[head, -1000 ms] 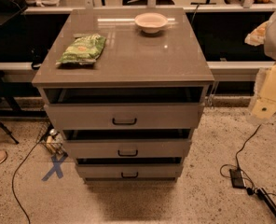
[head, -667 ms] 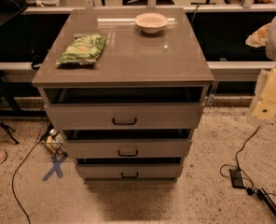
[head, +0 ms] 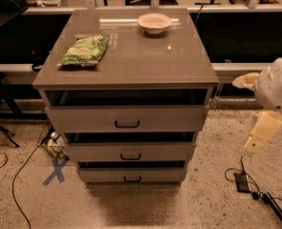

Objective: Open middle drawer

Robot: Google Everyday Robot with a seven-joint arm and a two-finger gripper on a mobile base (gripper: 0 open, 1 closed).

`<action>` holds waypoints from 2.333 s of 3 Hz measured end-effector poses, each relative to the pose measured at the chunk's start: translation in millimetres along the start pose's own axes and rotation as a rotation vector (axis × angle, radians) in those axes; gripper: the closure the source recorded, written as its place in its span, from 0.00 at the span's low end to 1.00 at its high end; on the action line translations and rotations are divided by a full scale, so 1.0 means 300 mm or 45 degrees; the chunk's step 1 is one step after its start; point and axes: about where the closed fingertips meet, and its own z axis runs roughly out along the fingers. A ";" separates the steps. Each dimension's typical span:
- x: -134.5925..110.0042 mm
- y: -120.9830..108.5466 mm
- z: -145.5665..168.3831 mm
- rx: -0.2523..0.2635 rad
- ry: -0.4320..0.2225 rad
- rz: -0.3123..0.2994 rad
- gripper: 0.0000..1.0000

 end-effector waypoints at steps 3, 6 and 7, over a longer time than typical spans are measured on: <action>0.082 0.141 0.443 -0.193 -0.256 -0.080 0.00; 0.196 0.129 0.888 -0.103 -0.304 -0.237 0.00; 0.196 0.129 0.889 -0.103 -0.303 -0.237 0.00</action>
Offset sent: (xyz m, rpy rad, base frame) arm -0.0238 0.0478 -0.1883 0.2840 0.1034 0.1901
